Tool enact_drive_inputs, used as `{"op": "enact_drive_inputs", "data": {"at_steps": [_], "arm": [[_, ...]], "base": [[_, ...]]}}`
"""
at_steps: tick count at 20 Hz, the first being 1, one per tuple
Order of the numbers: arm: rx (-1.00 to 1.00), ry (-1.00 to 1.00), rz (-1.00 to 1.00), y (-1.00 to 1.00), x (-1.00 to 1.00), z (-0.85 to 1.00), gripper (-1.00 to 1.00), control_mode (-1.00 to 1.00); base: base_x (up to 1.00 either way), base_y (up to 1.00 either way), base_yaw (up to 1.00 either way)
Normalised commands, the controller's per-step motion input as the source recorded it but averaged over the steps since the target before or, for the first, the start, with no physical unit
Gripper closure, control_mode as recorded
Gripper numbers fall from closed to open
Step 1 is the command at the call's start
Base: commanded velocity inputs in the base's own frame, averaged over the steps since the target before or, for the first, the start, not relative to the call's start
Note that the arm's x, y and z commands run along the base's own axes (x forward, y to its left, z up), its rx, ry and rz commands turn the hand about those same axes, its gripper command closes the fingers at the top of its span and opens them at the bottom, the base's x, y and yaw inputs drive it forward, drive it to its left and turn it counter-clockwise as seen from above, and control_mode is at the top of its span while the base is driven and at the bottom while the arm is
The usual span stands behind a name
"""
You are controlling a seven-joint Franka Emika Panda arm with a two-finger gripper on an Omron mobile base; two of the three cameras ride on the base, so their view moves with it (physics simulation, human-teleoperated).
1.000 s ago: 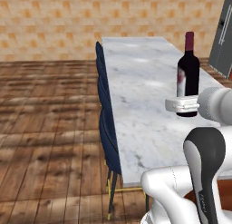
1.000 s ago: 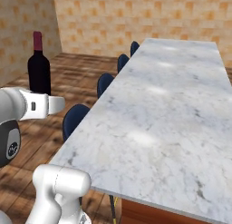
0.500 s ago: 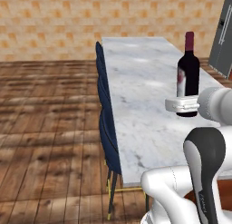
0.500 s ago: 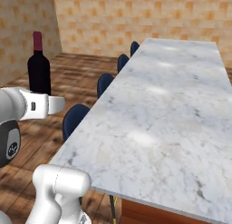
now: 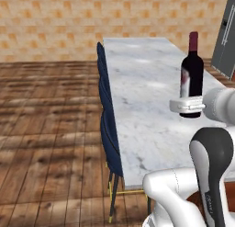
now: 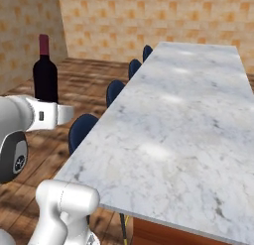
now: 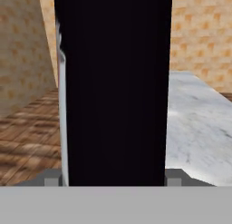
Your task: Get the candle and the wine from the cabinet and move them to the dining counter.
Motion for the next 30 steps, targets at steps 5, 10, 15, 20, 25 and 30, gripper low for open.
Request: {"op": "enact_drive_inputs", "data": {"at_steps": [5, 10, 15, 20, 25, 30], "arm": [[0.02, 0.07, 0.22, -0.35, 0.13, -0.04, 1.00, -1.00], [0.12, 0.12, 0.31, -0.46, 0.18, -0.15, 1.00, -1.00], [0.22, 0.05, 0.31, -0.47, 0.18, -0.27, 1.00, -1.00], [0.15, -0.04, 0.42, -0.35, 0.19, -0.49, 1.00, -1.00], [0.01, -0.16, 0.35, -0.04, 0.41, -0.54, 1.00, -1.00], [0.00, -0.27, 0.25, -0.03, 0.39, -0.44, 1.00, -1.00]], "base": [[0.00, 0.00, 0.00], [0.00, 0.00, 0.00], [0.00, 0.00, 0.00], [0.00, 0.00, 0.00], [0.00, 0.00, 0.00], [0.00, 0.00, 0.00]]}}
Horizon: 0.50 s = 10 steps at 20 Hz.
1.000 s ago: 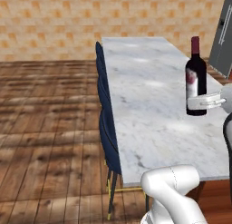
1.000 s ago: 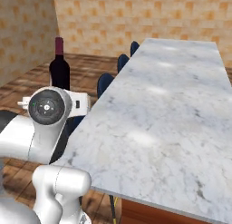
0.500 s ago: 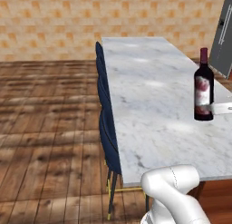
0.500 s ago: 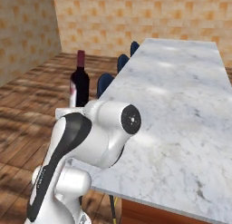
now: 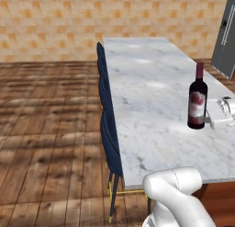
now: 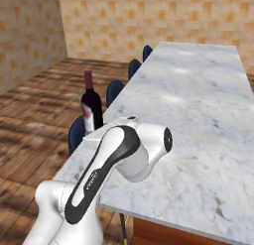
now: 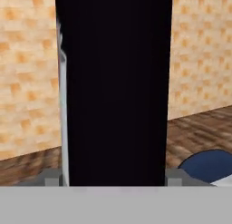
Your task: Get the candle and the wine from the cabinet and move them to the dining counter.
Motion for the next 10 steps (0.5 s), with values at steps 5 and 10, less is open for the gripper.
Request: {"op": "enact_drive_inputs", "data": {"at_steps": [5, 10], "arm": [[0.00, -0.24, 0.12, 0.00, 0.41, -0.41, 1.00, -1.00], [-0.07, -0.13, 0.02, 0.05, 0.46, -0.32, 1.00, -1.00]], "base": [[0.00, 0.00, 0.00], [0.00, 0.00, 0.00]]}}
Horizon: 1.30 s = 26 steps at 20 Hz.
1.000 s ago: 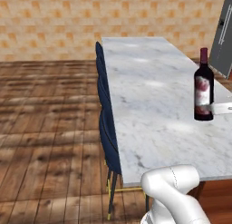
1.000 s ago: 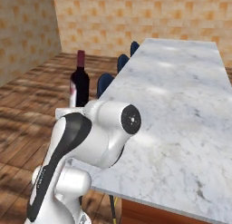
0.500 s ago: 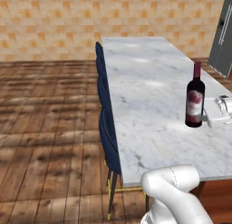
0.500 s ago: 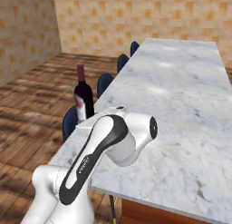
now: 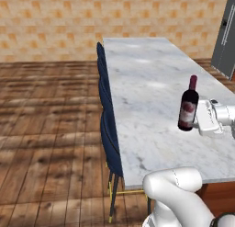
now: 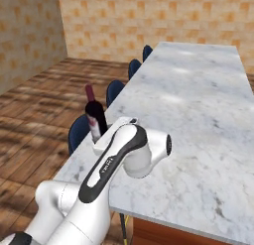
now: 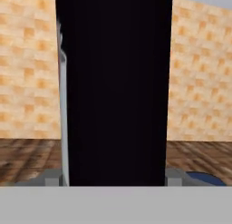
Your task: Get the candle and the wine from the cabinet and move them to the dining counter.
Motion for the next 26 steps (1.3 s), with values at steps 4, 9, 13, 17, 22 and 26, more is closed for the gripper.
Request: {"op": "enact_drive_inputs", "data": {"at_steps": [4, 9, 13, 17, 22, 26], "arm": [[-0.10, 0.00, 0.00, 0.03, 0.51, -0.30, 1.00, -1.00], [-0.01, 0.00, 0.03, 0.05, 0.52, -0.31, 1.00, -1.00], [0.02, 0.00, 0.10, 0.09, 0.49, -0.39, 1.00, -1.00], [0.00, 0.00, 0.10, 0.05, 0.53, -0.38, 1.00, -1.00], [0.00, -0.04, 0.14, 0.04, 0.34, -0.38, 1.00, -1.00], [0.00, -0.06, 0.06, 0.14, 0.37, -0.46, 1.00, -1.00]], "base": [[0.00, 0.00, 0.00], [0.00, 0.00, 0.00], [0.00, 0.00, 0.00], [0.00, 0.00, 0.00], [0.00, 0.00, 0.00], [0.00, 0.00, 0.00]]}}
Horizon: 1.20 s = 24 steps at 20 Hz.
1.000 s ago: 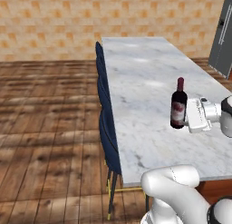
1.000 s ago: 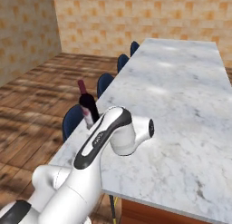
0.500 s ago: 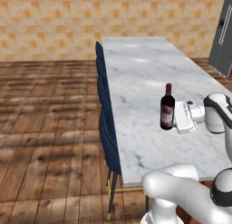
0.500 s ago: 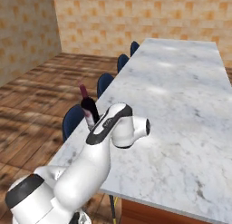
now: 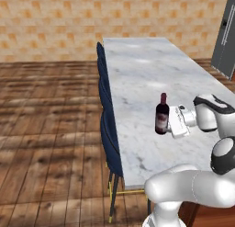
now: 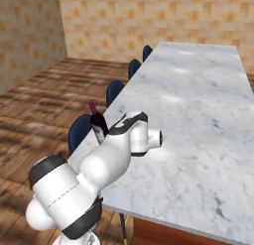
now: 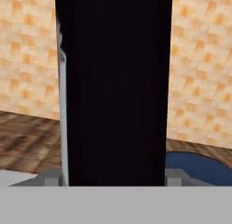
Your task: Get the candle and the wine from the cabinet and move them to the dining counter.
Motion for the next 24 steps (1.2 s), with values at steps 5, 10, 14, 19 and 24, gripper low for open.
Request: {"op": "enact_drive_inputs", "data": {"at_steps": [5, 10, 14, 19, 24], "arm": [[0.00, -0.03, 0.00, 0.17, 0.39, -0.39, 1.00, -1.00], [0.00, 0.00, 0.00, 0.08, 0.43, -0.31, 1.00, -1.00], [0.00, 0.00, 0.00, 0.02, 0.39, -0.30, 1.00, -1.00], [0.00, 0.00, 0.00, 0.00, 0.28, -0.38, 1.00, -1.00], [0.00, -0.02, 0.00, 0.00, 0.19, -0.41, 1.00, -1.00]], "base": [[0.00, 0.00, 0.00], [0.00, 0.00, 0.00], [0.00, 0.00, 0.00], [0.00, 0.00, 0.00], [0.00, 0.00, 0.00]]}}
